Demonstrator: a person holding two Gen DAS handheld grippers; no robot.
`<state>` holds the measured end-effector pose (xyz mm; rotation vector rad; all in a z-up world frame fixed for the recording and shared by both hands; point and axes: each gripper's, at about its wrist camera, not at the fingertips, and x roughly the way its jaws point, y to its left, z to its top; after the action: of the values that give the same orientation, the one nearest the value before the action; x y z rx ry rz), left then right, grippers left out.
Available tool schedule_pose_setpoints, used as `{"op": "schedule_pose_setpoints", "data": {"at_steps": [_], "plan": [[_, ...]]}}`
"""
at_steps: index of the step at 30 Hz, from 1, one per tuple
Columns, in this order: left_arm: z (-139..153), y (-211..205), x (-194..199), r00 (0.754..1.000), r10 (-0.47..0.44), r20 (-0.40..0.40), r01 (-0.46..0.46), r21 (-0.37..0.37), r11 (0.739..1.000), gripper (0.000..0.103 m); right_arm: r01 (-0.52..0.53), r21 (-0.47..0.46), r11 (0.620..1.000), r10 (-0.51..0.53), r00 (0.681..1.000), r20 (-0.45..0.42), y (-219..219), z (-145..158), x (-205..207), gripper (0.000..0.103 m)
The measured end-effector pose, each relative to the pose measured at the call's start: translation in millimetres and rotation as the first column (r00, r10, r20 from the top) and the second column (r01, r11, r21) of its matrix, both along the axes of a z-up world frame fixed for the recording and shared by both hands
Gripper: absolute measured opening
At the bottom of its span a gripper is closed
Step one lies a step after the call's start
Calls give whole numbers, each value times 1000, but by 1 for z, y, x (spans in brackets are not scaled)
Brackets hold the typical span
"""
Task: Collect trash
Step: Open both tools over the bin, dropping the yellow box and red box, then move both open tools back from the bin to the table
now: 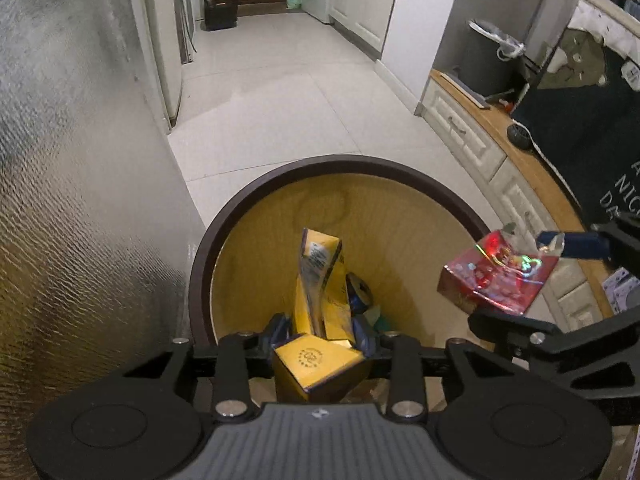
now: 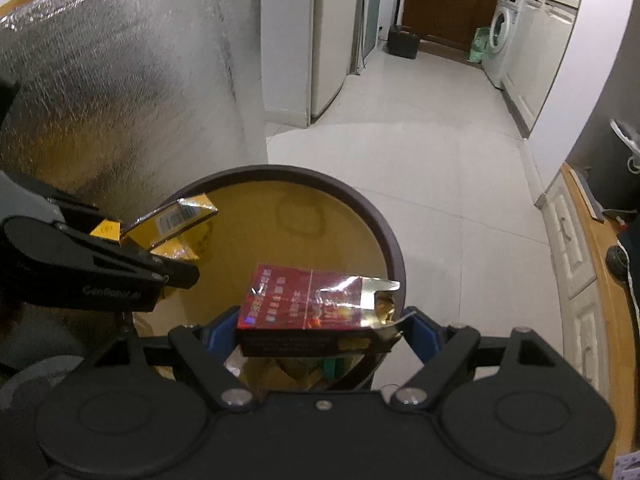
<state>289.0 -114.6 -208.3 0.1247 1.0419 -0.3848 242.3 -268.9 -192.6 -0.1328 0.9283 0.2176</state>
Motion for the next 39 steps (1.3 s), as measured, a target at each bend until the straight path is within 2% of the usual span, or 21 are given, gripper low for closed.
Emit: {"op": "schedule_pose_setpoints", "data": {"at_steps": [2,5,16,18,20,28,31,39], "plan": [[-1,-3,0,1000,-9,-4,9,1,1000,57,-16,-4,1000,16,1000,-11,1,-1,4,85],[0,-2,-2,1000,-12,-3,12,-8,1000,65,-34,-12,999,34,999,-25,2,-1,6,85],[9,6,-6,1000,15,15,-15,-8,1000,77,-124,-29,992,122,990,-73,14,-8,13,86],[10,9,-6,999,28,20,-28,-8,1000,81,-137,-26,990,135,988,-78,17,-8,15,86],[12,14,-6,998,57,34,-56,-15,998,91,-154,-24,988,151,985,-87,18,-9,17,86],[13,23,-6,994,103,30,-102,-20,995,97,-220,-6,975,218,967,-133,26,-13,14,90],[11,23,-8,994,107,23,-107,-10,994,99,-201,4,980,200,971,-131,23,-11,11,102],[12,26,-12,992,121,19,-121,-25,992,103,-153,18,988,154,981,-118,15,-8,4,103]]}}
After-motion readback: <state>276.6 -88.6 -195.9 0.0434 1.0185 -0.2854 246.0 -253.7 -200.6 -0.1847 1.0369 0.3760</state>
